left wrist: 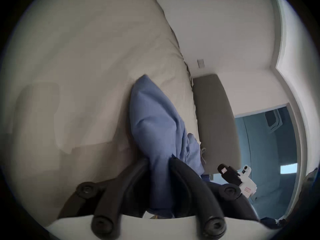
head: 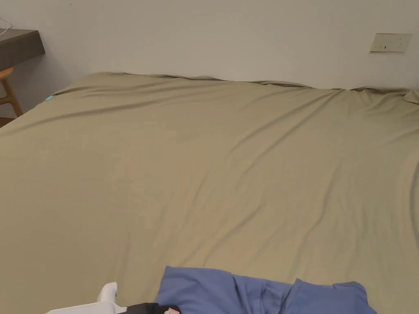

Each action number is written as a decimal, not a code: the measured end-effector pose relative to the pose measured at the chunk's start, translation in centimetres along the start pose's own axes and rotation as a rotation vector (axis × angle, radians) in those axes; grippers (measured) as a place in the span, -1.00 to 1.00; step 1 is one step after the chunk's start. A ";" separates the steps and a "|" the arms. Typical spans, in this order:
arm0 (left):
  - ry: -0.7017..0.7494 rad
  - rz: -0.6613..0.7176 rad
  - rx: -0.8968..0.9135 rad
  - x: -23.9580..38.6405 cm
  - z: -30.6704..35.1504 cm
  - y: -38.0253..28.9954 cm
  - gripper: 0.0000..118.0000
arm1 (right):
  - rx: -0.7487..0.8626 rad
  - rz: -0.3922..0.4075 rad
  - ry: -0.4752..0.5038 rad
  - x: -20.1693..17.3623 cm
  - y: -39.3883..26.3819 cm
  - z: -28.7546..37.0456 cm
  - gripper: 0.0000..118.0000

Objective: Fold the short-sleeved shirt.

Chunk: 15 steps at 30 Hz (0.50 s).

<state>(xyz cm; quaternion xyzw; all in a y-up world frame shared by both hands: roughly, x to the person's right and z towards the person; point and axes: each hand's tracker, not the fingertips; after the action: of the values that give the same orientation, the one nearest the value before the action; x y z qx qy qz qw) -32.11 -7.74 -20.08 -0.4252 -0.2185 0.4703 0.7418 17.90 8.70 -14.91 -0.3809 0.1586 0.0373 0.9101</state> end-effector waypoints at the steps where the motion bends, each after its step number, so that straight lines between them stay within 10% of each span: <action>1: -0.002 0.005 0.020 0.0 0.7 0.1 -0.83 | 0.002 0.005 0.001 -0.1 0.1 -0.1 -0.95; 9: 0.156 -0.109 0.329 5.5 11.8 2.6 -0.83 | 0.016 0.031 0.005 0.1 1.0 -0.2 -0.95; 15: 0.574 -0.518 0.260 15.5 10.9 1.7 -0.83 | 0.011 0.021 -0.001 0.5 1.0 -0.8 -0.95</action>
<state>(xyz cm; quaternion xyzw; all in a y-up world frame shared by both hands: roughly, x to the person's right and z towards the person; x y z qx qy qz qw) -33.67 10.93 -16.72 -0.3727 -0.0414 0.1536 0.9142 17.97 8.83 -16.32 -0.3742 0.1624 0.0461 0.9118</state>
